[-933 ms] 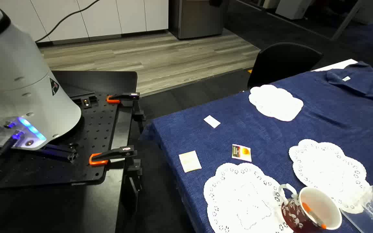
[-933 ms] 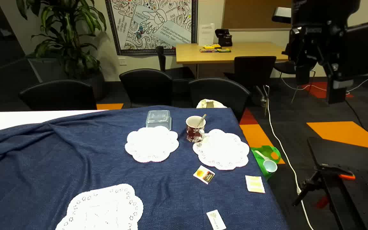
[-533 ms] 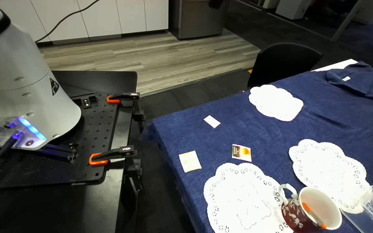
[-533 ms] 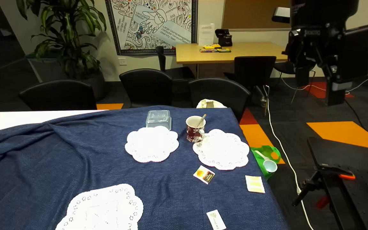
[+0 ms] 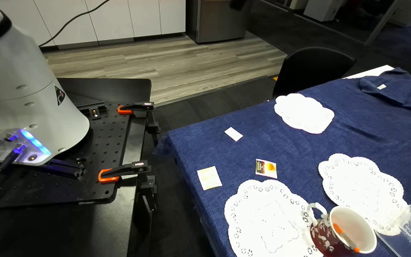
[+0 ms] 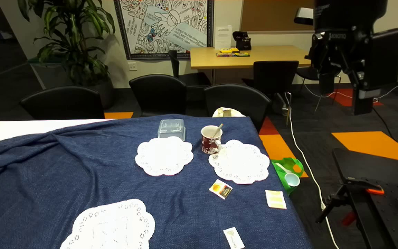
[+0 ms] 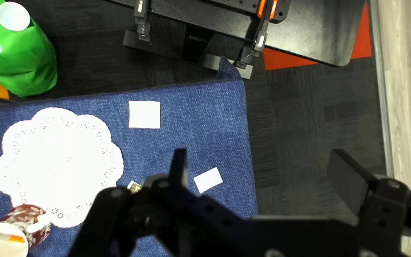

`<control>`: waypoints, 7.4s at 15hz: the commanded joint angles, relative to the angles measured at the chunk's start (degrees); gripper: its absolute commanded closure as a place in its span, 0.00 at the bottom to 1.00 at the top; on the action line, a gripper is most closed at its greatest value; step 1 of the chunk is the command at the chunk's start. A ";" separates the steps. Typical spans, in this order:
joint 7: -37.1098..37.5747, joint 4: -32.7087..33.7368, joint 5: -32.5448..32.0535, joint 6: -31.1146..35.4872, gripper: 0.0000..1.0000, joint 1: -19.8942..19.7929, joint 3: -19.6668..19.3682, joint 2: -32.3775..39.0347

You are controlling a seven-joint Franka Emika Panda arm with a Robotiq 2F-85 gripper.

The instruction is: Put the sharpie on the table

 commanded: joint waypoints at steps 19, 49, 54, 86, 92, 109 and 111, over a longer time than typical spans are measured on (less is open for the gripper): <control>32.34 2.39 -2.86 28.49 0.00 -3.39 7.22 10.87; 117.28 17.12 -32.28 42.19 0.00 -0.41 -4.45 34.90; 132.41 21.97 -32.47 41.90 0.00 0.36 -7.02 39.37; 150.41 47.44 -33.63 16.49 0.00 -4.93 -11.93 67.60; 150.29 51.25 -33.67 17.09 0.16 -5.45 -12.91 71.63; 149.42 58.94 -31.87 18.44 0.30 -6.74 -13.87 80.09; 149.33 59.63 -31.76 18.29 0.44 -6.79 -13.94 80.62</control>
